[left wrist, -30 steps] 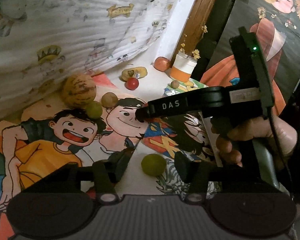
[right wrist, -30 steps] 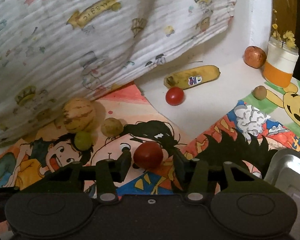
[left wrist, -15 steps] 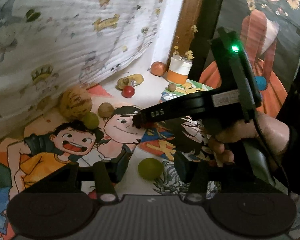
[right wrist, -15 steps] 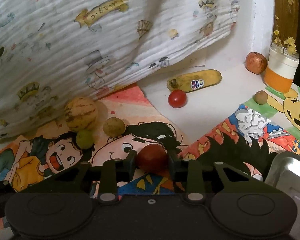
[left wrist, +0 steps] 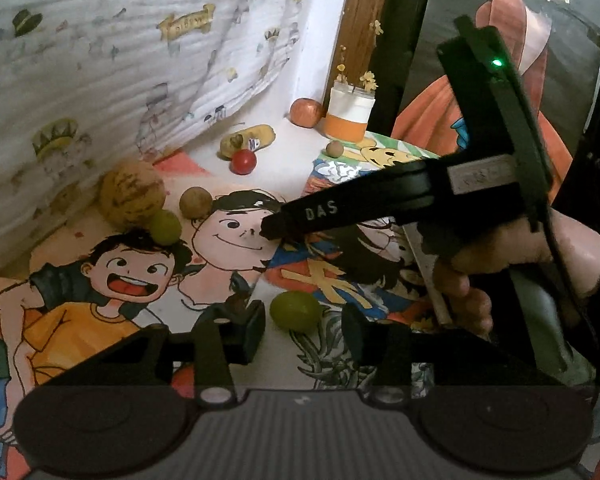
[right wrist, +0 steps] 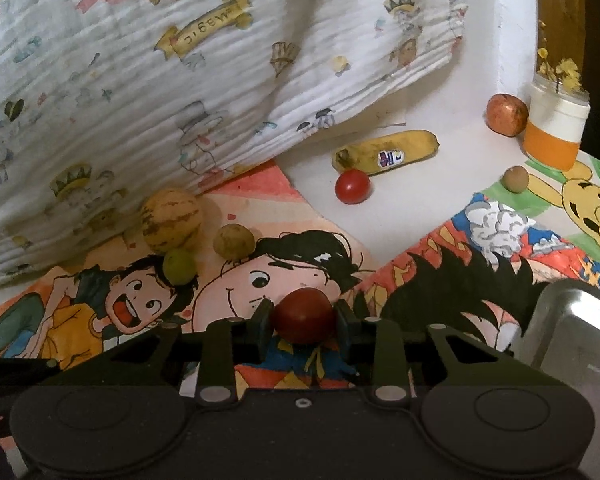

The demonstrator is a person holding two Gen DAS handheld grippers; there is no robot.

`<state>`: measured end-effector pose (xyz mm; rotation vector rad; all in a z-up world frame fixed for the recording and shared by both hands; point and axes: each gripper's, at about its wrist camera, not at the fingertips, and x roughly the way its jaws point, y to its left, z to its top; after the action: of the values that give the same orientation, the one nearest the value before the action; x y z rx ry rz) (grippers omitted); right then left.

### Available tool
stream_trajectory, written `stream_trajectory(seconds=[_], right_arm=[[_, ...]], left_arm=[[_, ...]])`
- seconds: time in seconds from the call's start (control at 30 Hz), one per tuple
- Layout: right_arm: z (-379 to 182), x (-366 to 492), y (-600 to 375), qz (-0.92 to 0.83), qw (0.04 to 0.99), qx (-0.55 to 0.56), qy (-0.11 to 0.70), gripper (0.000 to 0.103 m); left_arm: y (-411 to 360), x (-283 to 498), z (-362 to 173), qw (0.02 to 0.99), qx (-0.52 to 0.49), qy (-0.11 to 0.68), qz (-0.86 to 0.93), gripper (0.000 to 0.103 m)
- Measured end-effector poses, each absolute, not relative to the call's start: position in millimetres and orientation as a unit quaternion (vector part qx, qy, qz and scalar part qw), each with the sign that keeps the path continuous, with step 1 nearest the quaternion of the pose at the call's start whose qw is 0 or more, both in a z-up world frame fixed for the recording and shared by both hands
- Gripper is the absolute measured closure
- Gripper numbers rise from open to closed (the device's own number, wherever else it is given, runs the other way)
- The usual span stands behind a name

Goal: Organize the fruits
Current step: 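Grasp the red cherry tomato with the right tool while the left tool grasps a green grape, then carry tomato and grape onto the metal tray and open both tools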

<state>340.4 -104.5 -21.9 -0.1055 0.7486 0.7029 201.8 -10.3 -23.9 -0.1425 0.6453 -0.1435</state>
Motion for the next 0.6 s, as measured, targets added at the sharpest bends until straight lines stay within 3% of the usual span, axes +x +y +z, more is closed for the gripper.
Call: stream_trajectory(seconds=[0.1, 0.23, 0.6], right_arm=[[-21, 339, -108, 0.335, 0.87, -0.047, 0.359, 0.069], [-19, 334, -116, 0.333, 0.872, -0.043, 0.357, 0.069], [7, 293, -152, 0.338, 0.881, 0.001, 0.33, 0.069]], left_arm=[[-10, 204, -24, 0.943, -0.071, 0.317, -0.07, 0.057], [-8, 206, -24, 0.943, -0.076, 0.319, -0.062, 0.073], [-2, 195, -20, 0.941, -0.109, 0.318, -0.049, 0.075]])
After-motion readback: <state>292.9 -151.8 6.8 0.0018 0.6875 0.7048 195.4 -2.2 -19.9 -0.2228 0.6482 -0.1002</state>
